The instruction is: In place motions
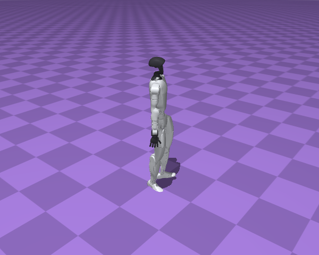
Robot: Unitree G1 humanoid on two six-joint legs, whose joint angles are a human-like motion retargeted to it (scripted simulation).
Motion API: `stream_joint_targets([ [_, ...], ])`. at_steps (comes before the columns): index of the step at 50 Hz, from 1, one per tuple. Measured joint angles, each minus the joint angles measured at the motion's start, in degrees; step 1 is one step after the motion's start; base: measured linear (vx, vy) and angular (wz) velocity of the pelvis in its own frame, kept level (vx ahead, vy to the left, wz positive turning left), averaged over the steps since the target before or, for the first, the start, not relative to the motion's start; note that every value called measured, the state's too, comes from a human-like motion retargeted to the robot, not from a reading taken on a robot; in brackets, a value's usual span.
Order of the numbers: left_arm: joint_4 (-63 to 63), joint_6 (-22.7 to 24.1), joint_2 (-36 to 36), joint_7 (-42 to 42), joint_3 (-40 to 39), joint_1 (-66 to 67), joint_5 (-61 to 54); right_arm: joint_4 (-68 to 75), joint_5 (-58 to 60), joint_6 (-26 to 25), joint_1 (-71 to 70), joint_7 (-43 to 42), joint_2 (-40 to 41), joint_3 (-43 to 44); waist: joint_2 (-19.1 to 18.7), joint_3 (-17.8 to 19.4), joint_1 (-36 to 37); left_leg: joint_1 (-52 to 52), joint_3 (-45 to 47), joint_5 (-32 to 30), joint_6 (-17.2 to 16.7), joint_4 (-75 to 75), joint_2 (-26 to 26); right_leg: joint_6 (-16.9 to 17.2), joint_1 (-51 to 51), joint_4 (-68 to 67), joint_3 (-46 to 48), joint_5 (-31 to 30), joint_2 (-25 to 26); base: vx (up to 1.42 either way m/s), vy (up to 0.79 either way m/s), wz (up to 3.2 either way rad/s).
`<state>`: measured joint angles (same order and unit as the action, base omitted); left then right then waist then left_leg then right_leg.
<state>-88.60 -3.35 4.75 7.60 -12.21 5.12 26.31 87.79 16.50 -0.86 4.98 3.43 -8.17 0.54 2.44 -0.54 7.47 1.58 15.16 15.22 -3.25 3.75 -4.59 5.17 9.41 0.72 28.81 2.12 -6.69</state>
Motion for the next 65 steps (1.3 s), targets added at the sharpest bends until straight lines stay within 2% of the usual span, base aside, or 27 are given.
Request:
stream_joint_targets([
  [10, -0.46, -0.76, 0.07, -2.92, 0.22, 0.91, -0.85, -1.62, -0.47, 0.45, 0.73, 0.15, -0.03, -0.07, 0.63, -0.82, 2.27, -2.01, -3.00, -0.84, 0.52, -0.97, -1.66, 0.80, -0.12, 0.62, 3.58, -0.31, -1.18, -0.03, 0.17, 0.37],
  [20, -0.03, -0.63, -0.27, -2.87, 2.01, -0.97, -0.96, -2.11, -0.12, 0.64, 1.58, 0.27, 0.21, 0.70, 1.38, -0.08, 6.38, -3.35, -5.32, -1.20, 0.68, -0.79, -2.22, 2.13, 1.10, 0.86, 6.70, -0.60, -1.34, -0.04, 0.04, 0.38],
  [29, -1.61, -0.87, -0.06, -3.25, 2.52, -1.50, -0.18, -2.63, 0.50, 0.68, 0.71, 0.24, 0.49, -0.27, 1.64, -0.34, 5.45, -3.14, -6.32, -0.86, 0.81, -1.11, -2.60, 2.41, 1.42, 0.98, 7.95, -0.91, -1.32, 0.00, 0.00, 0.04],
  [47, -0.44, -0.77, 0.82, -3.50, 1.76, -1.88, -1.04, -3.67, 0.73, 0.79, -0.08, 1.00, 1.30, -1.21, 1.01, 0.50, 2.53, 0.20, 0.32, 1.15, 0.93, -1.57, 0.22, 0.66, 0.38, 0.66, 0.52, -2.51, 0.82, 0.06, -0.18, -0.44],
  [55, 0.04, -0.63, 0.81, -3.00, 2.45, -2.67, -1.05, -1.39, 0.45, -0.06, -0.33, 0.74, 0.71, -1.16, 1.30, -0.25, -1.21, 0.38, 2.55, 1.89, 0.78, -2.10, 0.79, -0.23, -1.85, 0.32, -1.95, -3.09, 1.24, -0.07, -0.17, -0.34],
  [65, 1.05, -0.47, 0.78, -2.23, 2.75, -2.76, -1.29, -0.24, 1.14, -1.15, -0.21, 2.41, 0.85, -0.53, 0.89, -0.34, -2.57, 2.05, 6.35, 2.98, 0.45, -2.53, 1.73, -1.41, -3.13, 0.01, -6.03, -4.07, 2.10, -0.05, -0.09, -0.44],
])
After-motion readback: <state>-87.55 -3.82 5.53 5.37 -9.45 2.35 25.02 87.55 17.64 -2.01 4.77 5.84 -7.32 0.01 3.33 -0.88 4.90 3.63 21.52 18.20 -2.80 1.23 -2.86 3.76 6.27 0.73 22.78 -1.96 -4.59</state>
